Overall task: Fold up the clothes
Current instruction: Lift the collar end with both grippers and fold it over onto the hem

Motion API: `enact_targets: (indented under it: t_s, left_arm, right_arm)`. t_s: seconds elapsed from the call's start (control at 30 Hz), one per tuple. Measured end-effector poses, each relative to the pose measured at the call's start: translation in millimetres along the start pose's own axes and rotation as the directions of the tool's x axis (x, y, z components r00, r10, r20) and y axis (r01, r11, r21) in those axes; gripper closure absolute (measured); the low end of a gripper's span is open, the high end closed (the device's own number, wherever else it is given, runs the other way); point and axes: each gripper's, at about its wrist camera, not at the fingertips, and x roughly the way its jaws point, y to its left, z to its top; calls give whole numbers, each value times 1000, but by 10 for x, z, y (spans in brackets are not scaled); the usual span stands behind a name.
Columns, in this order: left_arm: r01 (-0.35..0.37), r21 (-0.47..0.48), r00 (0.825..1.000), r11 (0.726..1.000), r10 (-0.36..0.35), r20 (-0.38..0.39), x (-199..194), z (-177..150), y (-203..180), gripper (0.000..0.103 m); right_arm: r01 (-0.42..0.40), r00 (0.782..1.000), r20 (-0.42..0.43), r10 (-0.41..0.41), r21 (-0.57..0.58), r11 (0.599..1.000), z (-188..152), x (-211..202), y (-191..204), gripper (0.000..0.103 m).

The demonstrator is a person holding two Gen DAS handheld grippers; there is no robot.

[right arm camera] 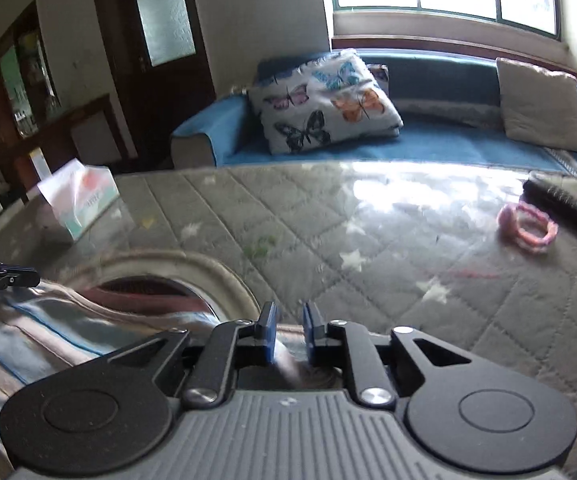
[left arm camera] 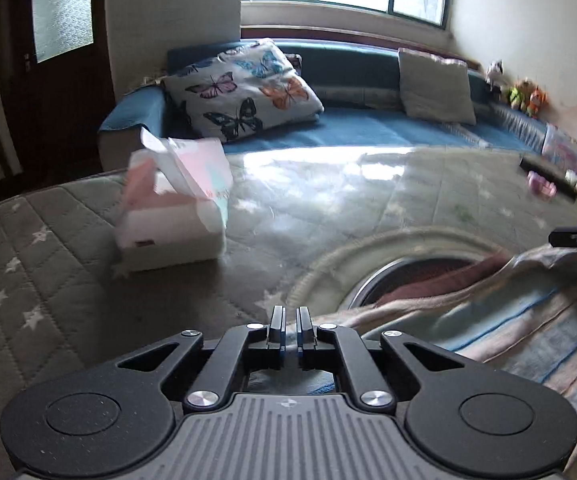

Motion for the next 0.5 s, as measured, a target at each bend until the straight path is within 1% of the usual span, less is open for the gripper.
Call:
enact_targets:
  t_s: [0.07, 0.1, 0.17, 0.2, 0.27, 0.33, 0.43, 0.47, 0.5]
  left_arm:
    - [39, 5, 999, 999, -39, 11, -134, 15, -41, 97]
    - [63, 20, 998, 998, -64, 14, -183, 13, -95, 97]
    - [115, 55, 993, 992, -115, 0, -212, 1, -225, 97]
    - [127, 71, 992, 989, -126, -16, -176, -5, -284, 97]
    - [151, 103, 988, 983, -147, -49, -104, -16, -404, 96]
    - [155, 106, 986, 982, -147, -81, 25, -4, -446, 96]
    - [114, 102, 988, 988, -102, -115, 244, 14, -397, 96]
    - [99, 86, 988, 991, -88, -125, 307, 14, -350, 96]
    - [101, 58, 986, 993, -93, -136, 363, 18, -295, 95]
  right_arm:
    - [-28, 1000, 0, 28, -34, 999, 13, -60, 80, 87]
    - [-46, 999, -15, 45, -44, 998, 2, -48, 128, 88]
    - [-82, 996, -44, 79, -64, 995, -18, -26, 225, 88]
    - [-97, 994, -59, 93, -72, 993, -29, -1, 277, 88]
    - [-99, 992, -82, 92, -83, 992, -56, 112, 366, 88]
    - [-95, 991, -104, 87, -78, 992, -75, 225, 401, 88]
    - [-69, 992, -110, 64, -48, 996, -97, 354, 375, 87]
    - [-74, 992, -104, 71, -24, 997, -91, 361, 344, 87]
    - [-79, 992, -98, 79, 0, 997, -85, 369, 314, 87]
